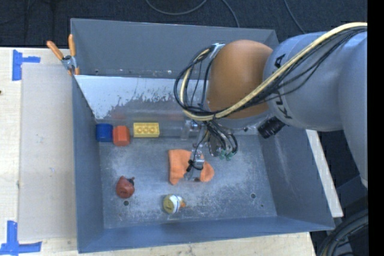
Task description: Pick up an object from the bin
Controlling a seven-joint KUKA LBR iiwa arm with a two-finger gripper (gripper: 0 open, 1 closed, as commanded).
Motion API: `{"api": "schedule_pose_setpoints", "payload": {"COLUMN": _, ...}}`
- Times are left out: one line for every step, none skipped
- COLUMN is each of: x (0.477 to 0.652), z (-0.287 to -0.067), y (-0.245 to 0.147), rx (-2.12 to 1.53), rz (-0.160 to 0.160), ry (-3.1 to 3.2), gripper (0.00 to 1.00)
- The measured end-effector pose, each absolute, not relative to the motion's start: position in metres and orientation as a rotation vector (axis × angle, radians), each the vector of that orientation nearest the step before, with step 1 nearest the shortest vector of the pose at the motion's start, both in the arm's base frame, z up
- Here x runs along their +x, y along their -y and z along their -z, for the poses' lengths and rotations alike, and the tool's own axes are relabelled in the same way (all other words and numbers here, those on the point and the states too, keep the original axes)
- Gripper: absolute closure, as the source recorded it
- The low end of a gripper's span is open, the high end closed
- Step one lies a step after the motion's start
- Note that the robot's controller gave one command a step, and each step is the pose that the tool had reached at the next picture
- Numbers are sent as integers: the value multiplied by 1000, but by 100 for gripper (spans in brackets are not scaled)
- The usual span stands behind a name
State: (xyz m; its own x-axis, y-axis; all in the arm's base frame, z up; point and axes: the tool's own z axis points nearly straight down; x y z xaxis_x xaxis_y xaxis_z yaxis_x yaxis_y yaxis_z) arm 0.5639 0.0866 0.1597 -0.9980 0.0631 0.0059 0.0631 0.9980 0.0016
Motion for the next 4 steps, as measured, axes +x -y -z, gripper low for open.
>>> {"api": "schedule_pose_setpoints", "payload": {"x": 581, "z": -142, "y": -82, "rx": -203, "rz": 1, "ry": 3135, "gripper": 0}}
{"api": "schedule_pose_setpoints", "payload": {"x": 590, "z": -70, "y": -74, "rx": -380, "rz": 3, "ry": 3111, "gripper": 0}}
{"api": "schedule_pose_setpoints", "payload": {"x": 589, "z": -71, "y": -73, "rx": -627, "rz": 2, "ry": 3076, "gripper": 100}}
{"api": "schedule_pose_setpoints", "payload": {"x": 589, "z": -71, "y": -73, "rx": -627, "rz": 2, "ry": 3076, "gripper": 100}}
